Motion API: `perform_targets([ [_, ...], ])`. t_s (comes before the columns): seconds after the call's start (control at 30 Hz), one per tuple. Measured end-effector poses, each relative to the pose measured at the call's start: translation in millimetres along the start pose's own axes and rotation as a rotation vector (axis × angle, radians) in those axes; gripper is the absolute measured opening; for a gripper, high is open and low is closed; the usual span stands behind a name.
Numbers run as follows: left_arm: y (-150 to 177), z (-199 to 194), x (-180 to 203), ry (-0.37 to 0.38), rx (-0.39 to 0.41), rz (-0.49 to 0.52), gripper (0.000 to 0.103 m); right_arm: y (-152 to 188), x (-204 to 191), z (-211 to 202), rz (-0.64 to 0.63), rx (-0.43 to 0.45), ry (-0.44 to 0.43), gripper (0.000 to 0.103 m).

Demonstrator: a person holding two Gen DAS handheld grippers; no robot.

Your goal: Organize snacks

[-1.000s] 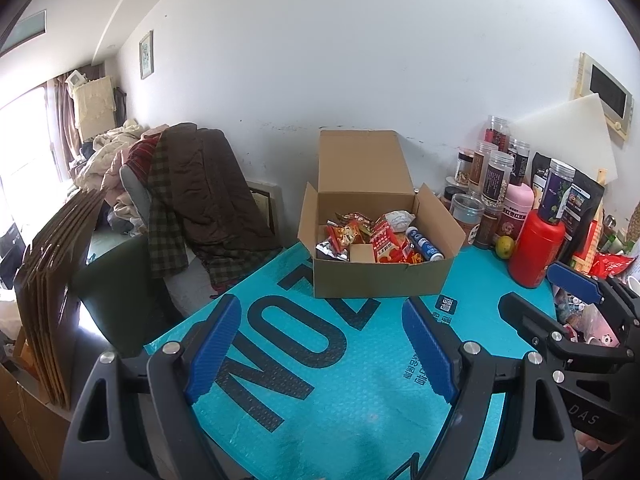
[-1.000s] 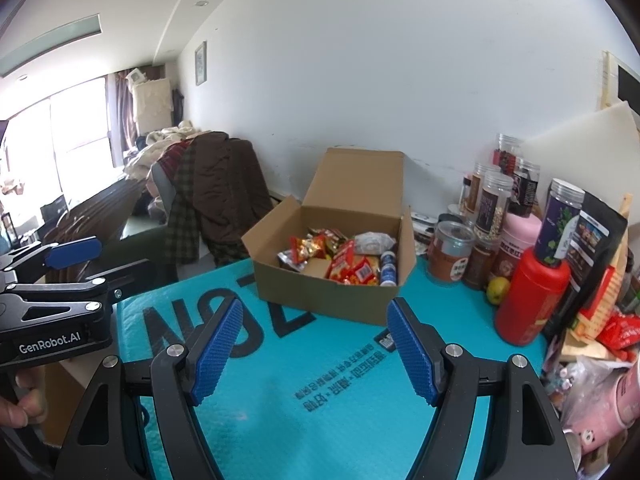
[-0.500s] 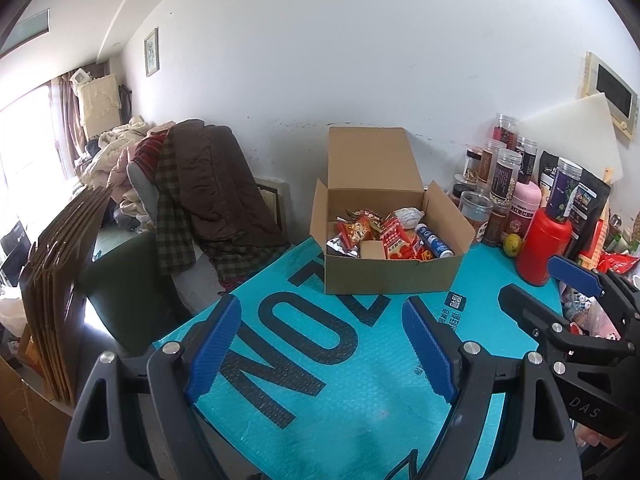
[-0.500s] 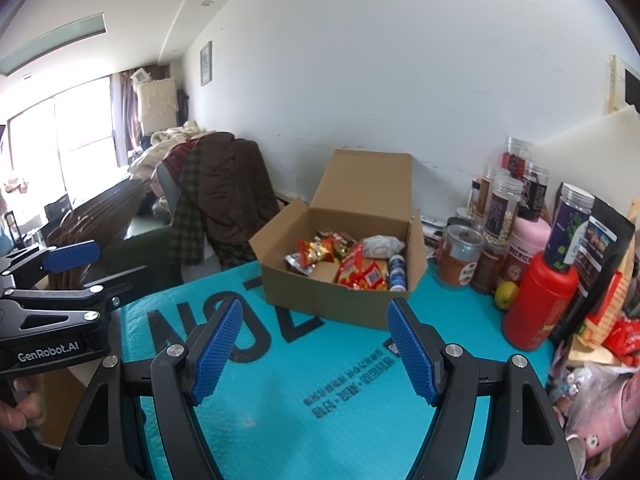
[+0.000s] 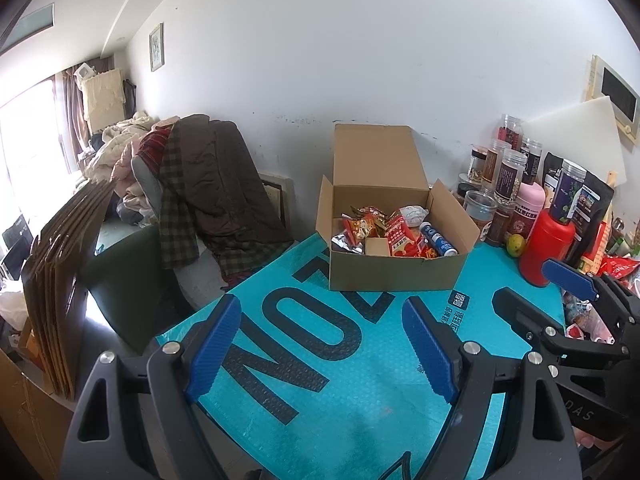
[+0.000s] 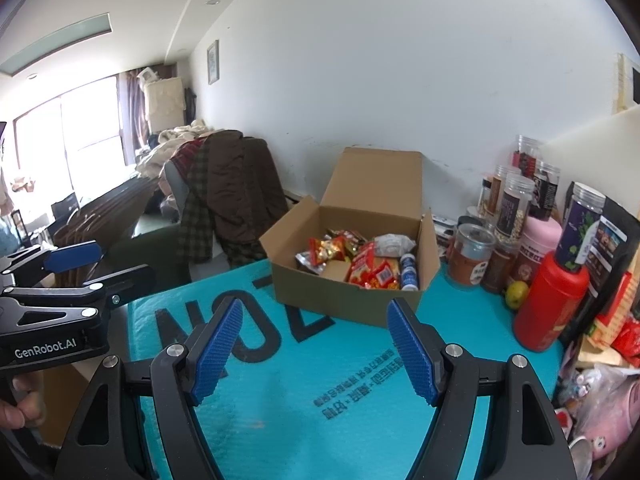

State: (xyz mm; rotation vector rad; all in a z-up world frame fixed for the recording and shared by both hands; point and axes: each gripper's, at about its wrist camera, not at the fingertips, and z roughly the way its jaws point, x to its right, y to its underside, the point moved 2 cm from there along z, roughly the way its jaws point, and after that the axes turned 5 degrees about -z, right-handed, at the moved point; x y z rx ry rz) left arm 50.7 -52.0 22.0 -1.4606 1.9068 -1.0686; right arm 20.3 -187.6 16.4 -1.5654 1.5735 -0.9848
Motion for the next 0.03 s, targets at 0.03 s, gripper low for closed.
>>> perform_targets([
  [0.03,0.3,0.1,0.3,-0.002,0.000,0.001,0.083,0.4,0.0,0.4,-0.001,-0.001,-0.002,0.076],
])
